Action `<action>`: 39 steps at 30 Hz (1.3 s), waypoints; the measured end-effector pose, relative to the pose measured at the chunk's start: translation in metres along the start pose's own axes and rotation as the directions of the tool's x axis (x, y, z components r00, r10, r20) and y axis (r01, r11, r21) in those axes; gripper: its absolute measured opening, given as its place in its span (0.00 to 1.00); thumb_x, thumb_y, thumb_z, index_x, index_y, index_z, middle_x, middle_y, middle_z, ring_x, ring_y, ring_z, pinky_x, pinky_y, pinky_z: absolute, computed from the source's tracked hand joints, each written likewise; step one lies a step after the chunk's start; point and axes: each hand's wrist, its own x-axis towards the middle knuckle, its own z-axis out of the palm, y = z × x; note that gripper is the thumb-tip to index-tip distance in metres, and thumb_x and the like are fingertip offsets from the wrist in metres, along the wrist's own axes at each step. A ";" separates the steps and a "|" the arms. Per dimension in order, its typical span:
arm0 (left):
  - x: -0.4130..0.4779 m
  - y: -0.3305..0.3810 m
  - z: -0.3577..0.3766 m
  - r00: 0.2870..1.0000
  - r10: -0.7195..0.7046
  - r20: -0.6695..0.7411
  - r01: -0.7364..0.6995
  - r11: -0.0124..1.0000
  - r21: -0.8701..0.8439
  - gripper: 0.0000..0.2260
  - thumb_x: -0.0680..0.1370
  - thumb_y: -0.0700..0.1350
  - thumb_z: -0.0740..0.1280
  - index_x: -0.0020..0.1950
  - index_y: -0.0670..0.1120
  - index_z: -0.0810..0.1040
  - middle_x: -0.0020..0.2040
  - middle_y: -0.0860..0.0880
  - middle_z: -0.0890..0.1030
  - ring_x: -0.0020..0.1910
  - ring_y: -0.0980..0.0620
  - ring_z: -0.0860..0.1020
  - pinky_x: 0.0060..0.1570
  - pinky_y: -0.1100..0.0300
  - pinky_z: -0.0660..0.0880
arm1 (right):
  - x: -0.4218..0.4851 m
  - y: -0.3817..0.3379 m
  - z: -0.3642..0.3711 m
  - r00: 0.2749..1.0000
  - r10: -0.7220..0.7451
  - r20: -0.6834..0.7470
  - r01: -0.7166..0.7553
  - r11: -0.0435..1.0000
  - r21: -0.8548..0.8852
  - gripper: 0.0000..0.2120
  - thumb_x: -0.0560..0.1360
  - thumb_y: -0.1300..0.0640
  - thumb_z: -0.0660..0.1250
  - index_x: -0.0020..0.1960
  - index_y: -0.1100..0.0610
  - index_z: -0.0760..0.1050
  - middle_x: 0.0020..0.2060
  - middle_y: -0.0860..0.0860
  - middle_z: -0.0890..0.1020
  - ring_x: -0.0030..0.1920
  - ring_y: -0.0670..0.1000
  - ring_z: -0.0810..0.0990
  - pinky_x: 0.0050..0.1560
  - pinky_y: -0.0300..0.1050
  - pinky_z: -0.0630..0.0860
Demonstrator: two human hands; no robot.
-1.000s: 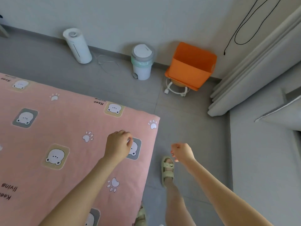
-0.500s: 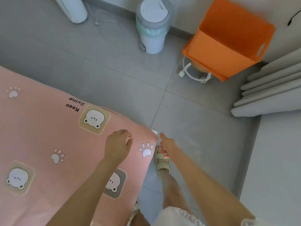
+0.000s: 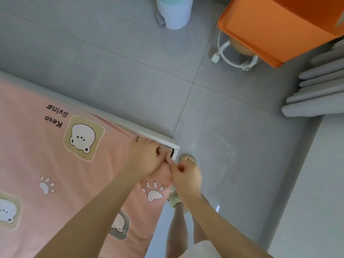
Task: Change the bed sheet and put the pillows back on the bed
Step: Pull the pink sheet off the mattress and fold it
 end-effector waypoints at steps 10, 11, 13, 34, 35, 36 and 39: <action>0.021 0.010 -0.010 0.974 -0.036 0.222 -0.016 0.973 0.230 0.09 0.73 0.49 0.61 0.46 0.54 0.81 0.49 0.54 0.80 0.54 0.51 0.72 0.52 0.53 0.60 | 0.040 -0.004 -0.008 0.844 0.415 0.339 -0.492 0.850 0.186 0.15 0.71 0.47 0.70 0.36 0.58 0.72 0.27 0.53 0.74 0.26 0.50 0.72 0.26 0.35 0.68; 0.022 0.010 -0.010 0.977 -0.039 0.212 -0.014 0.970 0.244 0.09 0.73 0.50 0.62 0.47 0.54 0.82 0.48 0.54 0.81 0.53 0.51 0.73 0.51 0.53 0.59 | 0.045 -0.005 -0.007 0.810 0.441 0.387 -0.530 0.833 0.160 0.17 0.70 0.46 0.71 0.35 0.57 0.71 0.24 0.51 0.72 0.23 0.48 0.69 0.24 0.32 0.64; 0.023 0.008 -0.008 0.980 -0.041 0.192 -0.011 0.966 0.259 0.08 0.74 0.50 0.65 0.48 0.57 0.83 0.47 0.55 0.81 0.52 0.52 0.74 0.49 0.54 0.57 | 0.052 -0.004 -0.003 0.756 0.464 0.461 -0.570 0.814 0.116 0.20 0.70 0.48 0.73 0.30 0.55 0.66 0.20 0.49 0.65 0.21 0.47 0.63 0.22 0.29 0.58; -0.082 -0.014 -0.123 0.965 0.013 -0.262 -0.124 0.901 -0.415 0.05 0.70 0.50 0.66 0.34 0.58 0.73 0.29 0.62 0.74 0.28 0.62 0.68 0.31 0.68 0.61 | 0.026 -0.018 -0.025 0.822 -0.363 0.439 0.499 0.831 -0.246 0.29 0.72 0.64 0.62 0.70 0.48 0.64 0.58 0.47 0.75 0.59 0.51 0.71 0.58 0.54 0.71; -0.084 -0.013 -0.124 0.964 0.012 -0.267 -0.127 0.899 -0.418 0.07 0.70 0.49 0.66 0.33 0.59 0.73 0.29 0.63 0.74 0.28 0.62 0.68 0.32 0.68 0.61 | 0.029 -0.013 -0.019 0.835 -0.361 0.415 0.523 0.755 -0.396 0.29 0.72 0.62 0.63 0.70 0.46 0.64 0.59 0.46 0.75 0.61 0.52 0.71 0.58 0.54 0.69; -0.087 -0.013 -0.126 0.963 0.007 -0.270 -0.128 0.894 -0.430 0.07 0.70 0.48 0.66 0.33 0.59 0.73 0.29 0.63 0.74 0.29 0.62 0.68 0.33 0.66 0.62 | 0.033 -0.010 -0.015 0.864 -0.367 0.344 0.501 0.691 -0.522 0.23 0.73 0.59 0.63 0.67 0.47 0.68 0.59 0.47 0.76 0.62 0.53 0.71 0.58 0.52 0.66; -0.097 -0.018 -0.126 0.963 -0.048 -0.264 -0.072 0.900 -0.429 0.07 0.69 0.57 0.64 0.34 0.56 0.76 0.31 0.64 0.75 0.33 0.63 0.70 0.44 0.57 0.68 | 0.037 -0.012 -0.017 0.876 -0.468 0.114 0.429 0.648 -0.629 0.11 0.69 0.60 0.57 0.43 0.55 0.78 0.40 0.53 0.82 0.47 0.56 0.78 0.51 0.46 0.64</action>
